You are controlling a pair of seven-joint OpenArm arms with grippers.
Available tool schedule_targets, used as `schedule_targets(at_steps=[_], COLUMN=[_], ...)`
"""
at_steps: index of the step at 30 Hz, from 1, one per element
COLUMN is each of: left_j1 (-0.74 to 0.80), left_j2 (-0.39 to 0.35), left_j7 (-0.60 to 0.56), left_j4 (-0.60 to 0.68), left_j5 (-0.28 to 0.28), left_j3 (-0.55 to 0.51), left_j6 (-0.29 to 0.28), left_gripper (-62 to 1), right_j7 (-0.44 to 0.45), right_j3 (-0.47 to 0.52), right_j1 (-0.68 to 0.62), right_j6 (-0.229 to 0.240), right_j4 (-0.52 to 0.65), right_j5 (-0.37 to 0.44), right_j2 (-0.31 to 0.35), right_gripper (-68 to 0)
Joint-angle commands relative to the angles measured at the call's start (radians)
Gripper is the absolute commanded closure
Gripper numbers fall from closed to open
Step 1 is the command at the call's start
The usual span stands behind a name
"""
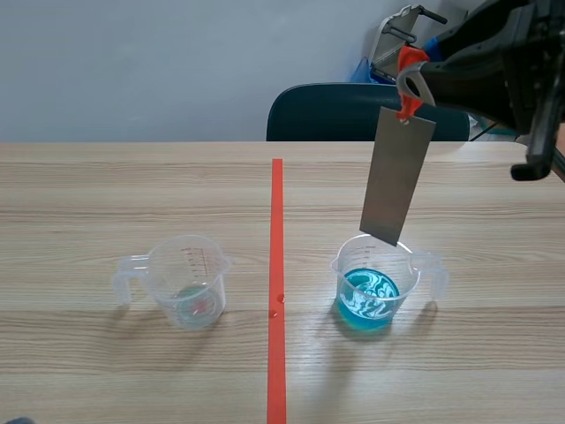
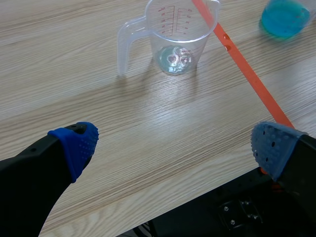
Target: Do the redox reaction experiment
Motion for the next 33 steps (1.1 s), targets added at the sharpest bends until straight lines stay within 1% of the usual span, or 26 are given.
schedule_targets(at_steps=[1, 4, 8, 33], left_j1=[0.003, 0.003, 0.003, 0.003], left_j2=[0.005, 0.005, 0.005, 0.005], left_j7=[-0.014, -0.014, -0.014, -0.014], left_j4=[0.017, 0.017, 0.017, 0.017], left_j5=[-0.005, -0.005, -0.005, -0.005], left_j3=[-0.002, -0.002, -0.002, -0.002], left_j6=[-0.003, -0.003, -0.003, -0.003], left_gripper=[-62.3, -62.3, -62.3, -62.3], right_j7=[0.028, 0.038, 0.050, 0.068], right_j3=[0.015, 0.035, 0.034, 0.034], right_j1=[-0.006, -0.037, -0.053, -0.055], right_j6=[0.000, 0.004, 0.012, 0.011], right_j4=[0.012, 0.012, 0.012, 0.012], right_j5=[0.010, 0.010, 0.004, 0.003], right_j2=[0.009, 0.009, 0.008, 0.008], right_gripper=[-0.8, -0.8, -0.8, -0.8])
